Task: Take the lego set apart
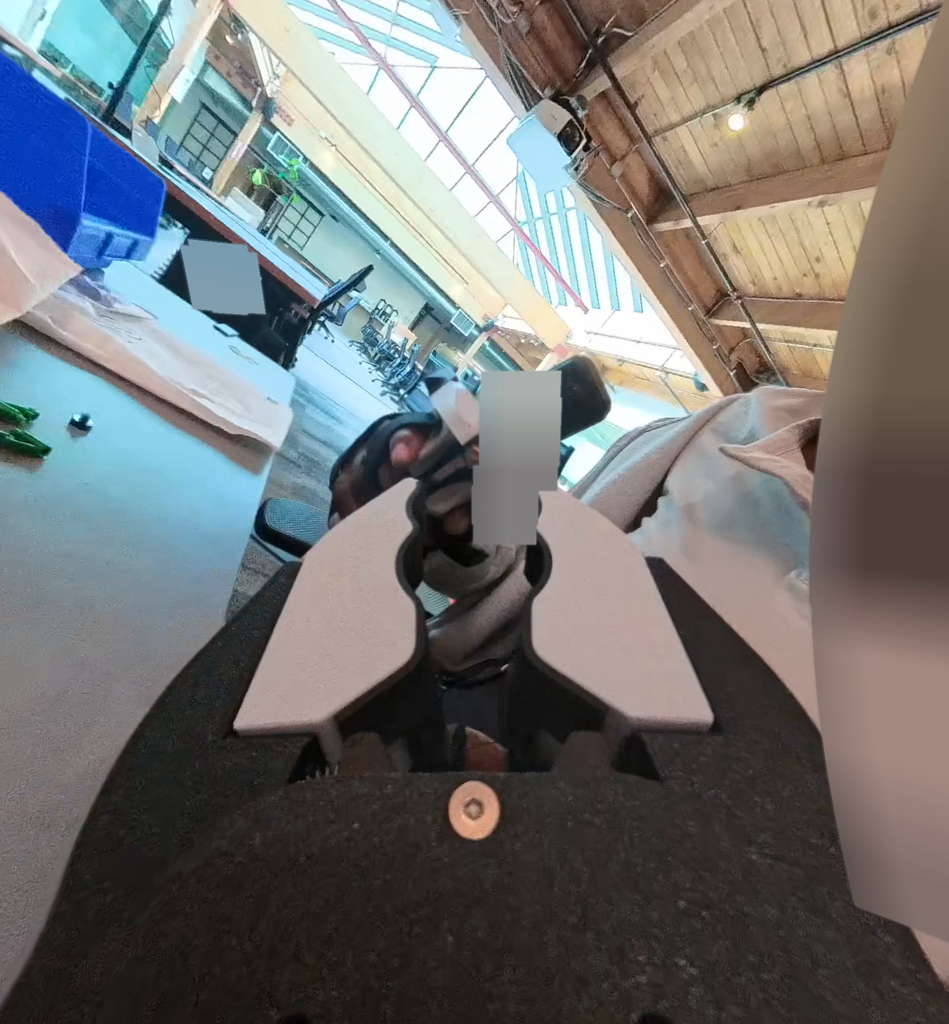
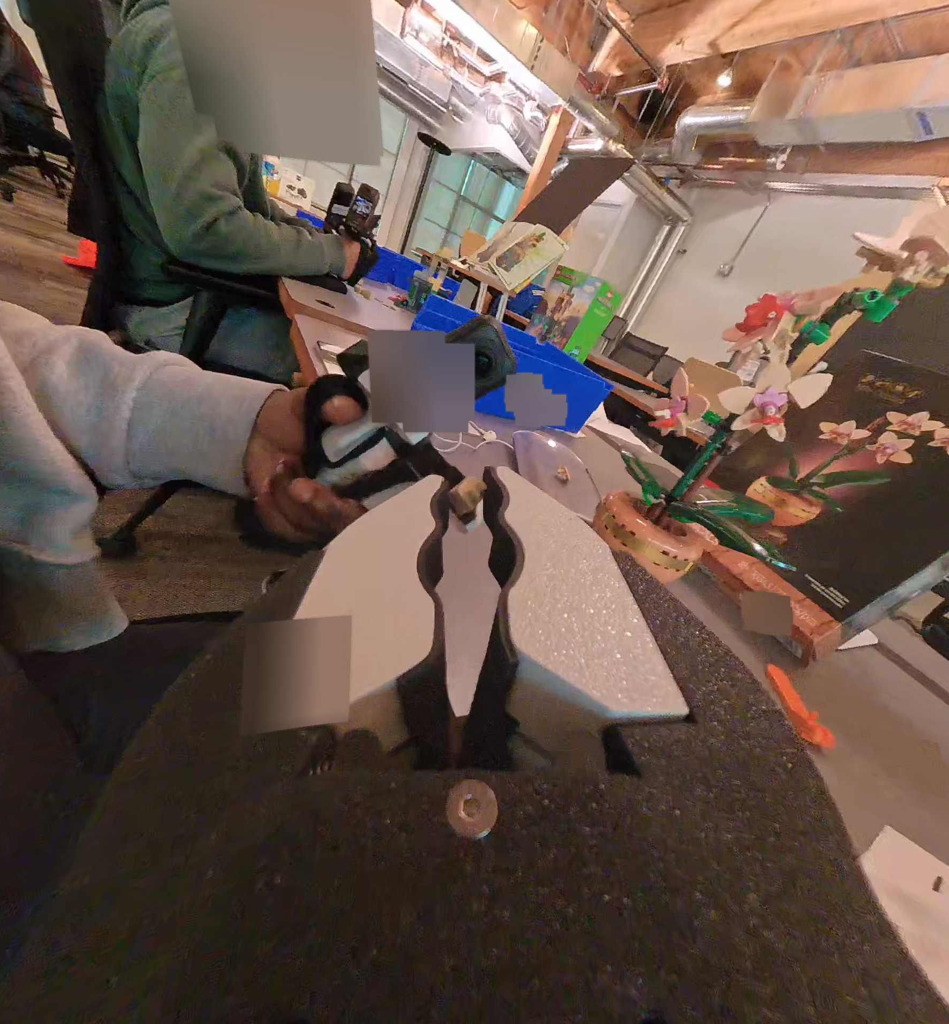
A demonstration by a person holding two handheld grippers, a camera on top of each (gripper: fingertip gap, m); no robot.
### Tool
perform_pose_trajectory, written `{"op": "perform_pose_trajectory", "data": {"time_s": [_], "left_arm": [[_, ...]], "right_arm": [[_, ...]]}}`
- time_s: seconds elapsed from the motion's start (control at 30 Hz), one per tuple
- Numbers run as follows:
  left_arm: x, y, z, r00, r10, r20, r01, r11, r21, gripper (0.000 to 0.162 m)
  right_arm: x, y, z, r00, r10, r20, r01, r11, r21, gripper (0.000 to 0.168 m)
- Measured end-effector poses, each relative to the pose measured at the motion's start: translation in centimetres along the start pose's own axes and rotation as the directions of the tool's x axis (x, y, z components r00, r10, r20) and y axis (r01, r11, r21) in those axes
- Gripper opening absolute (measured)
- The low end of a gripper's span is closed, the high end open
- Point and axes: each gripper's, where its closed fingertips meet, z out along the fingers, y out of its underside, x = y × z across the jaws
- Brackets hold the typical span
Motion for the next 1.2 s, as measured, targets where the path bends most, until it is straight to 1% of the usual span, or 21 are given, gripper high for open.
{"op": "perform_pose_trajectory", "data": {"time_s": [0.07, 0.1, 0.17, 0.2, 0.27, 0.33, 0.37, 0.47, 0.57, 0.6, 0.7, 0.73, 0.77, 0.83, 0.87, 0.93, 0.97, 1.03, 1.1, 1.13, 1.2], "left_arm": [[-0.9, 0.1, -0.3, 0.998, 0.027, 0.051, -0.026, 1.0, -0.017, 0.033], [-1.3, -0.2, -0.7, 0.994, 0.058, 0.091, -0.057, 0.998, -0.01, 0.033], [-1.8, -1.1, -1.6, 0.978, 0.126, 0.164, -0.129, 0.992, 0.008, 0.033], [-2.0, -1.4, -2.1, 0.968, 0.161, 0.192, -0.165, 0.986, 0.007, 0.033], [-2.3, -1.7, -2.8, 0.945, 0.226, 0.238, -0.231, 0.973, -0.003, 0.033], [-2.4, -1.9, -3.1, 0.924, 0.273, 0.268, -0.282, 0.96, -0.006, 0.033], [-2.5, -1.9, -3.2, 0.915, 0.292, 0.28, -0.301, 0.954, -0.013, 0.032], [-2.9, -1.1, -3.1, 0.897, 0.338, 0.284, -0.335, 0.94, -0.06, 0.029], [-3.0, -0.5, -2.9, 0.885, 0.373, 0.277, -0.361, 0.928, -0.094, 0.028], [-3.0, -0.4, -2.9, 0.88, 0.387, 0.277, -0.373, 0.922, -0.105, 0.029], [-3.9, -0.1, -2.9, 0.84, 0.43, 0.331, -0.402, 0.903, -0.153, 0.043], [-4.3, -0.2, -2.9, 0.818, 0.449, 0.359, -0.417, 0.893, -0.167, 0.046], [-4.6, -0.3, -2.9, 0.799, 0.467, 0.379, -0.435, 0.884, -0.172, 0.043], [-4.8, -0.8, -3.1, 0.769, 0.481, 0.421, -0.464, 0.873, -0.149, 0.032], [-4.9, -1.1, -3.2, 0.76, 0.482, 0.436, -0.473, 0.87, -0.138, 0.026], [-4.7, -1.2, -3.3, 0.743, 0.51, 0.433, -0.501, 0.853, -0.145, 0.016], [-4.6, -1.4, -3.2, 0.728, 0.528, 0.436, -0.52, 0.841, -0.151, 0.016], [-4.2, -1.5, -3.1, 0.694, 0.573, 0.436, -0.558, 0.811, -0.177, 0.018], [-3.7, -2.1, -2.9, 0.637, 0.628, 0.448, -0.61, 0.765, -0.205, 0.028], [-3.2, -2.8, -2.8, 0.589, 0.671, 0.451, -0.656, 0.722, -0.218, 0.036], [-2.2, -4.5, -3.1, 0.492, 0.724, 0.483, -0.719, 0.651, -0.244, 0.044]], "right_arm": [[2.1, 1.5, -0.5, 0.999, -0.029, -0.041, 0.026, 0.996, -0.089, 0.011], [3.8, 3.1, -1.0, 0.997, -0.024, -0.071, 0.01, 0.982, -0.188, 0.011], [7.9, 6.8, -2.6, 0.982, 0.029, -0.187, -0.099, 0.92, -0.38, 0.011], [9.3, 8.3, -3.4, 0.974, 0.064, -0.216, -0.156, 0.884, -0.442, 0.011], [11.4, 10.5, -4.4, 0.948, 0.138, -0.287, -0.271, 0.823, -0.499, 0.012], [12.3, 12.3, -4.6, 0.929, 0.176, -0.326, -0.334, 0.778, -0.532, 0.012], [12.3, 13.4, -4.8, 0.92, 0.198, -0.339, -0.367, 0.736, -0.568, 0.014], [11.5, 16.2, -5.3, 0.896, 0.276, -0.348, -0.444, 0.569, -0.692, 0.044], [12.0, 15.5, -4.8, 0.884, 0.311, -0.349, -0.467, 0.608, -0.642, 0.049], [12.0, 15.2, -4.8, 0.887, 0.31, -0.342, -0.461, 0.622, -0.632, 0.055], [11.9, 13.7, -4.5, 0.898, 0.321, -0.301, -0.44, 0.68, -0.587, 0.074], [12.1, 12.7, -4.3, 0.9, 0.318, -0.296, -0.433, 0.719, -0.544, 0.074], [12.4, 11.2, -4.1, 0.902, 0.32, -0.289, -0.426, 0.767, -0.48, 0.068], [12.7, 8.3, -3.8, 0.893, 0.35, -0.284, -0.432, 0.845, -0.317, 0.057], [12.6, 7.1, -3.7, 0.884, 0.378, -0.276, -0.445, 0.86, -0.248, 0.058], [11.9, 5.6, -3.4, 0.864, 0.437, -0.248, -0.481, 0.863, -0.155, 0.077], [11.5, 5.0, -3.1, 0.856, 0.463, -0.231, -0.496, 0.861, -0.111, 0.095], [11.0, 4.0, -2.4, 0.845, 0.494, -0.206, -0.511, 0.859, -0.038, 0.118], [11.0, 2.9, -1.8, 0.847, 0.495, -0.193, -0.5, 0.865, 0.026, 0.124], [11.3, 2.2, -1.6, 0.848, 0.493, -0.194, -0.491, 0.869, 0.065, 0.123], [12.3, 0.4, -1.5, 0.851, 0.483, -0.206, -0.46, 0.875, 0.151, 0.112]]}}
